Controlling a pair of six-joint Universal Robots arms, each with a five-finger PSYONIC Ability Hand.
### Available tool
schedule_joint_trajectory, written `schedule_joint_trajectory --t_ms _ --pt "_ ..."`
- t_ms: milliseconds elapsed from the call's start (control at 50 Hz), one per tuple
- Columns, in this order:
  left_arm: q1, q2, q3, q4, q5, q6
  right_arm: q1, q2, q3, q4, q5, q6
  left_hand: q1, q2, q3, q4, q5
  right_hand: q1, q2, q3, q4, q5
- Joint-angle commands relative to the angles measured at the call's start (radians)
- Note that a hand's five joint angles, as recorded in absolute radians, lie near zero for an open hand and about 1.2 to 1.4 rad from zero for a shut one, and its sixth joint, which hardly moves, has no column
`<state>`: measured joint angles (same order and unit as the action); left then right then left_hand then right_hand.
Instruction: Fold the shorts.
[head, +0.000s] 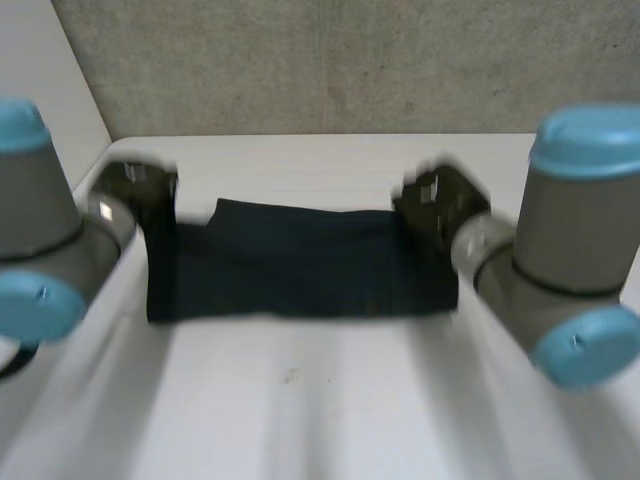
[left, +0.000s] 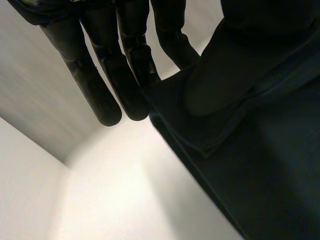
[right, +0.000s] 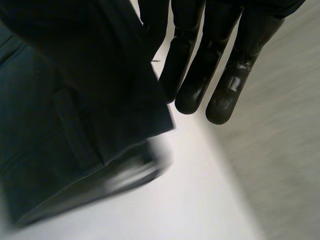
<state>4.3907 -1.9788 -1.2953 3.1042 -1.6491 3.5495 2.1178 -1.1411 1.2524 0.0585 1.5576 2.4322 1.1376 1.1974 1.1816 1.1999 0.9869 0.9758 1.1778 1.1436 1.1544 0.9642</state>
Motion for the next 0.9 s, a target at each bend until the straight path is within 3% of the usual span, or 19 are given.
schedule_joint_trajectory --t_ms 20,80,120,260,380,580,680,900 --pt "-0.054 0.017 0.375 0.200 -0.021 -0.038 0.001 -0.028 -0.250 -0.406 0.001 0.024 0.259 0.199 0.215 0.196 0.235 0.420 0.218 0.253 0.242 0.258" --pt "-0.059 0.084 0.421 0.330 -0.029 -0.089 0.001 -0.070 -0.248 -0.587 0.005 0.033 0.259 0.199 0.215 0.196 0.235 0.420 0.218 0.253 0.242 0.258" --pt "-0.063 0.141 0.403 0.384 -0.026 -0.122 0.001 -0.084 -0.228 -0.615 0.004 0.031 0.259 0.199 0.215 0.196 0.235 0.420 0.218 0.253 0.242 0.258" --pt "-0.051 0.181 0.193 0.366 -0.021 -0.141 -0.007 -0.091 -0.128 -0.450 0.004 0.041 0.259 0.199 0.215 0.196 0.235 0.420 0.218 0.253 0.242 0.258" --pt "-0.042 0.190 -0.147 0.366 -0.012 -0.141 -0.010 -0.089 0.042 -0.312 -0.007 0.039 0.259 0.199 0.215 0.196 0.235 0.420 0.218 0.253 0.242 0.258" --pt "-0.017 0.106 -0.521 0.429 0.006 -0.138 -0.015 0.055 0.298 -0.284 -0.069 0.041 0.259 0.199 0.215 0.196 0.235 0.420 0.218 0.253 0.242 0.258" --pt "-0.023 0.029 -0.581 0.398 0.028 -0.126 -0.015 0.123 0.332 -0.267 -0.071 0.042 0.259 0.199 0.215 0.196 0.235 0.420 0.218 0.253 0.242 0.258" --pt "-0.014 0.225 -0.685 0.232 0.031 -0.124 -0.035 -0.028 0.476 -0.105 -0.096 0.060 0.259 0.199 0.215 0.196 0.235 0.420 0.218 0.253 0.242 0.258"
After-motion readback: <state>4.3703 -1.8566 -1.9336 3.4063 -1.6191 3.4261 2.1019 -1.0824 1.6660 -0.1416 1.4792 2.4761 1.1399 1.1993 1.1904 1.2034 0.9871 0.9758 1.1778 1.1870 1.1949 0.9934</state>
